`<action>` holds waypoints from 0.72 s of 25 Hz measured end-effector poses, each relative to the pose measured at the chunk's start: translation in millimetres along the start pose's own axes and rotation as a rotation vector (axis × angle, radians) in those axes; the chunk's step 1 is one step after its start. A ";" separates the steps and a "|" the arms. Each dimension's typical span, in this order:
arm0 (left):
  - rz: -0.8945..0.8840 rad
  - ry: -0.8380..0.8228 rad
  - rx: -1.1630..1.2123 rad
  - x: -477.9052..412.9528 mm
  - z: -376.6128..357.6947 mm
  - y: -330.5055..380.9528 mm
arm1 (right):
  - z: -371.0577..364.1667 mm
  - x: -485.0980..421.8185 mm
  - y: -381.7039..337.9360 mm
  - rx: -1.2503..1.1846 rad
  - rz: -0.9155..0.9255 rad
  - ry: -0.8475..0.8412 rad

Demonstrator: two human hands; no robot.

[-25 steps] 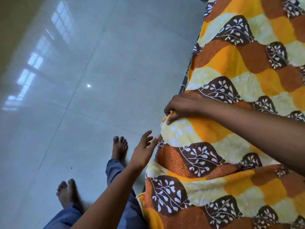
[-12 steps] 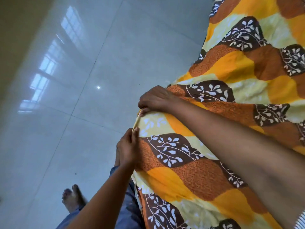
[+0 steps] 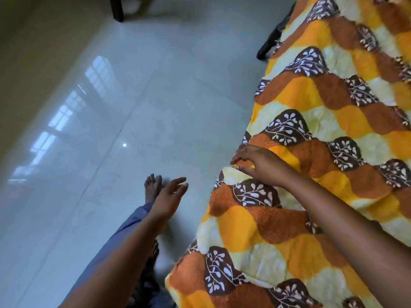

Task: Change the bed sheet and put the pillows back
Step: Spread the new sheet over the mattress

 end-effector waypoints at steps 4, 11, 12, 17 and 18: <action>0.020 -0.030 0.022 -38.3 -18.6 56.2 | 51.0 -53.8 48.2 0.166 -0.053 -0.064; 0.060 -0.143 -0.108 -103.7 -58.8 94.1 | -1.9 -150.7 118.6 0.937 0.122 -0.582; 0.058 -0.156 -0.092 -115.0 -64.8 90.7 | 0.7 -154.0 121.8 0.964 0.132 -0.611; 0.049 -0.131 0.118 -135.6 -93.1 121.7 | 54.8 -182.1 87.1 0.682 0.217 -0.416; 0.040 -0.119 0.145 -139.1 -98.4 131.9 | 64.8 -190.3 73.7 0.661 0.282 -0.353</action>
Point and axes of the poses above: each hand's wrist, its own x-axis away from the middle knuckle, its own z-axis out of the back of the hand, y = z × x, the point moved 9 cm from there along -x, towards the middle knuckle, and after that the axes turned 2 degrees about -z, right-handed, at the moved point
